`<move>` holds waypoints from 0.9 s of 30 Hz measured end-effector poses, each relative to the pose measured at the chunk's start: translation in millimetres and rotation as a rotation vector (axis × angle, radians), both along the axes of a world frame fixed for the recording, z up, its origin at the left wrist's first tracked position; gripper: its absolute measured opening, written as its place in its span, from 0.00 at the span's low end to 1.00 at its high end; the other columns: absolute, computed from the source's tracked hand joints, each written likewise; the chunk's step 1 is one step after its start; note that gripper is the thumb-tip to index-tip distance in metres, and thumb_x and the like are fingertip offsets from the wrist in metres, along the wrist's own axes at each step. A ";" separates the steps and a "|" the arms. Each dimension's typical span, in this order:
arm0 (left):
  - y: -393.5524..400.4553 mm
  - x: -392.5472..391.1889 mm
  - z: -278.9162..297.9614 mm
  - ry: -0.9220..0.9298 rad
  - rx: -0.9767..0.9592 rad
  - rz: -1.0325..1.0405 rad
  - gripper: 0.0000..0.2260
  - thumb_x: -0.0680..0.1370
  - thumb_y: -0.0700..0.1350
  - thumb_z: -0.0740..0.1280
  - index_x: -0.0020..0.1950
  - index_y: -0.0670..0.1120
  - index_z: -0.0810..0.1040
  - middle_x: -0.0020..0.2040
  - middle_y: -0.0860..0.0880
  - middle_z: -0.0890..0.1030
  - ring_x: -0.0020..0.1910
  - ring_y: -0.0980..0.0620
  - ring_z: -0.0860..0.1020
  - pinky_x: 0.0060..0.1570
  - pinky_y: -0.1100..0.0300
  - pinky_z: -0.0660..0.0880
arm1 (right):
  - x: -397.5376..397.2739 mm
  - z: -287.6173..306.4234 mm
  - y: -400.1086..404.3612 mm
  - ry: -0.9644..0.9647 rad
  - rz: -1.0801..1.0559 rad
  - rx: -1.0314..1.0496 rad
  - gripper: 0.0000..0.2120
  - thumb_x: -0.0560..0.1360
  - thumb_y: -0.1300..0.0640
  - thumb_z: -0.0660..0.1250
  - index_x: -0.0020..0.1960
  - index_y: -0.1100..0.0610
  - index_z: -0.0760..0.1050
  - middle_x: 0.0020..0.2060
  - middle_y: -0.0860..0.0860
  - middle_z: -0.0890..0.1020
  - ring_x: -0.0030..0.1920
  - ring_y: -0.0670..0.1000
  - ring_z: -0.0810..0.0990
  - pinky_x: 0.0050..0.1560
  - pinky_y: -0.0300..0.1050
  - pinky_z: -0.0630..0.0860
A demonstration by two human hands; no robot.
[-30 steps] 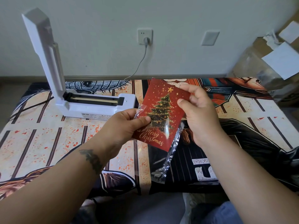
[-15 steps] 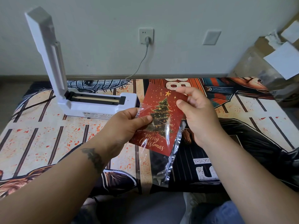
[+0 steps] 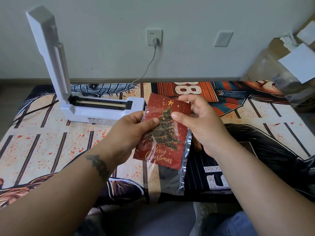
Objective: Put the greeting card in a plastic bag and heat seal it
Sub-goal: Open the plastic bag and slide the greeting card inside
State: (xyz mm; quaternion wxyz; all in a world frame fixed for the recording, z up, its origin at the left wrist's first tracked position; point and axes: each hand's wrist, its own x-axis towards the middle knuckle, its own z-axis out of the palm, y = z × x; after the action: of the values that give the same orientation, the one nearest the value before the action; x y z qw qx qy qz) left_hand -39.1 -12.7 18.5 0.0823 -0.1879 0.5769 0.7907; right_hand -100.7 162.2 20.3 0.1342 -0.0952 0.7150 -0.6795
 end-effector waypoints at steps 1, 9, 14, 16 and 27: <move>-0.1 0.2 0.3 0.000 0.004 0.003 0.04 0.76 0.38 0.69 0.44 0.45 0.84 0.38 0.44 0.87 0.32 0.48 0.85 0.30 0.57 0.81 | 0.3 -0.2 0.1 -0.004 0.010 -0.001 0.18 0.68 0.61 0.75 0.52 0.45 0.76 0.50 0.54 0.82 0.44 0.56 0.82 0.46 0.60 0.81; -1.3 0.3 1.6 0.005 -0.003 0.021 0.03 0.75 0.39 0.69 0.46 0.44 0.83 0.39 0.44 0.87 0.34 0.49 0.85 0.33 0.57 0.82 | 2.0 0.1 -0.3 0.016 0.055 0.034 0.16 0.67 0.65 0.75 0.49 0.48 0.78 0.48 0.48 0.83 0.42 0.43 0.82 0.38 0.37 0.79; -0.5 -0.2 2.4 0.016 0.002 0.028 0.03 0.76 0.39 0.69 0.47 0.44 0.82 0.39 0.44 0.87 0.34 0.48 0.84 0.36 0.56 0.83 | 2.8 -0.4 -1.7 0.038 0.059 0.097 0.14 0.68 0.62 0.75 0.48 0.48 0.78 0.50 0.53 0.83 0.46 0.53 0.83 0.52 0.57 0.80; -0.1 -0.3 3.2 0.019 -0.002 0.032 0.03 0.76 0.40 0.69 0.47 0.44 0.82 0.40 0.43 0.87 0.35 0.48 0.85 0.37 0.55 0.83 | 2.9 -0.4 -1.9 0.031 0.047 0.101 0.14 0.68 0.61 0.75 0.50 0.47 0.78 0.49 0.56 0.82 0.46 0.53 0.82 0.53 0.60 0.79; 0.1 1.3 6.3 0.027 -0.010 0.061 0.03 0.77 0.40 0.69 0.46 0.44 0.82 0.38 0.44 0.87 0.34 0.49 0.85 0.32 0.58 0.82 | 1.3 -1.5 -0.9 0.049 0.057 0.124 0.11 0.69 0.62 0.74 0.45 0.47 0.78 0.44 0.50 0.83 0.38 0.44 0.80 0.46 0.47 0.79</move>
State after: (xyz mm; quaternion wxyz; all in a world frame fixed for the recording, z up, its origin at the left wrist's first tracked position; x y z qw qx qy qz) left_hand -37.8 -12.5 24.8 0.0493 -0.1952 0.5759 0.7923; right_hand -99.4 161.3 18.8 0.1416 -0.1234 0.7559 -0.6271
